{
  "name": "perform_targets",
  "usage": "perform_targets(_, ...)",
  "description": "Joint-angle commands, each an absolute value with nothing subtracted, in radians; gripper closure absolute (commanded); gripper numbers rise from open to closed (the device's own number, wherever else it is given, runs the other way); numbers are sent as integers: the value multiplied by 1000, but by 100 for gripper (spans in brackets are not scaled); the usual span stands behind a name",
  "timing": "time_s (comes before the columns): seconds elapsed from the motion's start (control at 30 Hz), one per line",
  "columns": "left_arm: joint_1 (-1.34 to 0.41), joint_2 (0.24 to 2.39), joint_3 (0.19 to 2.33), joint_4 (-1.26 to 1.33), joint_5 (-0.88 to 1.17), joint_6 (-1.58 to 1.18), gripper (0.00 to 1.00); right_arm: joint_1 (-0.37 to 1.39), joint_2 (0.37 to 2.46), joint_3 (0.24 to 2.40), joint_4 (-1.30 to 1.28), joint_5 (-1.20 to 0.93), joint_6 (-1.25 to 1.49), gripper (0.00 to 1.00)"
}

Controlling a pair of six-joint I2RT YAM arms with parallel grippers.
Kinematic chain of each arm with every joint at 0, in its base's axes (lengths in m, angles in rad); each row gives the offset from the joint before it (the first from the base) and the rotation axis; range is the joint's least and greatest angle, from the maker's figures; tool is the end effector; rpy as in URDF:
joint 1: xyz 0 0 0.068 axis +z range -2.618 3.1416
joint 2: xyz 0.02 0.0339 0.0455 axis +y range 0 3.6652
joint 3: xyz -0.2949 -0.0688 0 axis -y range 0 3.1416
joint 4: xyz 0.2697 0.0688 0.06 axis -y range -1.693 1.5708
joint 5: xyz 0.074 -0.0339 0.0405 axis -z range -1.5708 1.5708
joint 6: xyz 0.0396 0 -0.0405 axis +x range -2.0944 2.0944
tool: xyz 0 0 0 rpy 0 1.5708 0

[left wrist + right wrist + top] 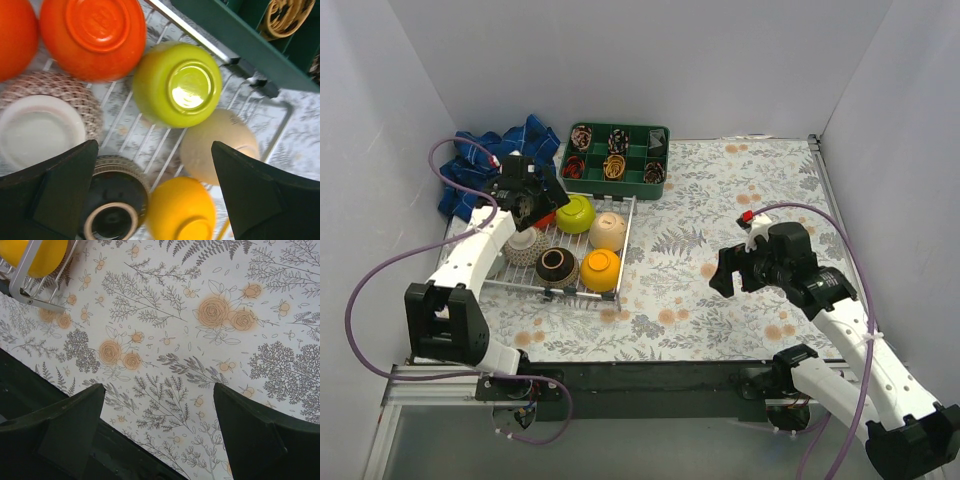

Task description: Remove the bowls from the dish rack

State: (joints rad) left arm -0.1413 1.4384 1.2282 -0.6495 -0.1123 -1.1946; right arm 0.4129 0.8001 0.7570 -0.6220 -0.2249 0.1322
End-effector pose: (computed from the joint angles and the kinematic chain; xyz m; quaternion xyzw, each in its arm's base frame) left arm 0.3287 -0.0423 0.3223 -0.4873 0.7993 -0.1740 0.3054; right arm 0.1569 0.0784 0.3039 -0.1736 0.8779 0.2142 0.3916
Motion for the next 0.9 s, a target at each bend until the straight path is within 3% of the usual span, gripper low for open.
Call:
perform_targets(0.0, -144, 1480, 1201, -551, -8, -1544, 2, 416, 810, 808, -601, -256, 147, 1)
perform_targets(0.3, -146, 1483, 1065, -350, -54, -1819, 2, 416, 812, 813, -603, -233, 155, 1)
perform_targets(0.87, -186, 1582, 1055, -339, -205, -1916, 2, 414, 821, 813, -617, -267, 92, 2)
